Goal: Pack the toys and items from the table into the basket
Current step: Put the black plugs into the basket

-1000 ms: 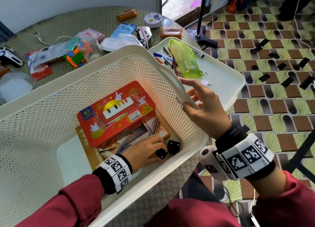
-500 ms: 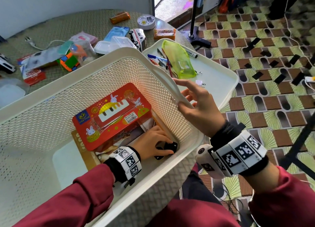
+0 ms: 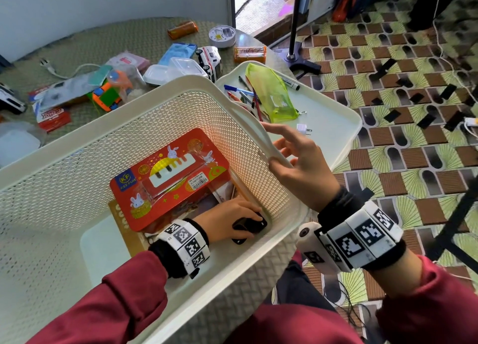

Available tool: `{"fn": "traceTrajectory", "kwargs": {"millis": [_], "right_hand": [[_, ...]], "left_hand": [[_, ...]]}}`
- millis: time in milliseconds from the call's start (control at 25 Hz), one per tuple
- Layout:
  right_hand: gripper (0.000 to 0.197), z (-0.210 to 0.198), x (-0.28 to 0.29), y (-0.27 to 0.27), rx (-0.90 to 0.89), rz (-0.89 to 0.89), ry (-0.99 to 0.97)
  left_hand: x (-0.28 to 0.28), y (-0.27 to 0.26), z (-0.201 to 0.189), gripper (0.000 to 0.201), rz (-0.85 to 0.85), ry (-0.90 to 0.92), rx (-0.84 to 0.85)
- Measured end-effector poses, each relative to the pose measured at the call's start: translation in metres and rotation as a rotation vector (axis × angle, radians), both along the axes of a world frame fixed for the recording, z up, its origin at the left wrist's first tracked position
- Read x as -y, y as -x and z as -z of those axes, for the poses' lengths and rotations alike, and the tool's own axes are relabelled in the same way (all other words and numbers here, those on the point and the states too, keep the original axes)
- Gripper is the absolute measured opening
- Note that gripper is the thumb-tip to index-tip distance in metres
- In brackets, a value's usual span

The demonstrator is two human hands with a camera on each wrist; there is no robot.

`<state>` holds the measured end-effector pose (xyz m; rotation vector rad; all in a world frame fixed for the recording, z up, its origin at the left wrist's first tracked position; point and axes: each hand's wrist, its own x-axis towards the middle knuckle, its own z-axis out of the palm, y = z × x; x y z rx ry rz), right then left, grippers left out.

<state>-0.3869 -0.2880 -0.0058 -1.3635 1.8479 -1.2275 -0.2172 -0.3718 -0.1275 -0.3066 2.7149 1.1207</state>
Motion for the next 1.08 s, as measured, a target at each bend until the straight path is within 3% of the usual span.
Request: {"fn": "traceTrajectory", "kwargs": {"millis": [80, 240, 400, 680, 800, 960, 1080], "right_hand": [[0.054, 0.001, 0.0, 0.001, 0.001, 0.002, 0.003], [0.054, 0.001, 0.0, 0.001, 0.017, -0.001, -0.003], [0.053, 0.0, 0.001, 0.0, 0.019, -0.008, -0.004], [0.054, 0.0, -0.001, 0.0, 0.025, -0.007, -0.007], [0.053, 0.0, -0.001, 0.0, 0.026, -0.008, -0.004], [0.053, 0.0, 0.0, 0.0, 0.021, -0.005, -0.005], [0.053, 0.002, 0.0, 0.0, 0.021, -0.014, -0.005]], "left_hand": [[0.003, -0.009, -0.003, 0.05, -0.034, 0.003, -0.023], [0.007, -0.026, -0.006, 0.049, 0.026, 0.168, 0.136], [-0.006, -0.03, 0.006, 0.025, 0.076, 0.252, -0.098], [-0.006, -0.033, 0.012, 0.033, 0.06, 0.19, -0.148], [-0.001, -0.031, 0.003, 0.038, -0.026, 0.061, -0.05], [0.006, -0.024, -0.008, 0.03, -0.189, -0.01, -0.095], [0.007, -0.009, -0.009, 0.032, -0.167, -0.021, -0.073]]}}
